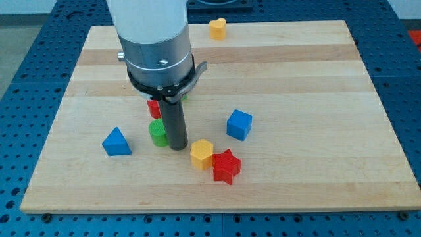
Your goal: Move the green circle below the red circle
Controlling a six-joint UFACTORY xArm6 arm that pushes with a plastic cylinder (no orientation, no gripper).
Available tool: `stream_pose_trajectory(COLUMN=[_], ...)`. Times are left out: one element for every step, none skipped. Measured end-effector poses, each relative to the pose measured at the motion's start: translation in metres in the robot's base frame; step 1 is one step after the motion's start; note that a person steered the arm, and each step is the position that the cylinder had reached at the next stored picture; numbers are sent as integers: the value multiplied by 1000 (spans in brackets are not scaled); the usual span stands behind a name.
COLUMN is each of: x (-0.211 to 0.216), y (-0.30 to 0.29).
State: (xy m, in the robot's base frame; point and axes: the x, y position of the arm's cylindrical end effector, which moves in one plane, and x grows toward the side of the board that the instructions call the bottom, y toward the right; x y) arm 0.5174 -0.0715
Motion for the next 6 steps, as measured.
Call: stream_pose_trajectory(x=[0,0,19,33,20,-1], y=[0,-1,-15,-28,-31,-31])
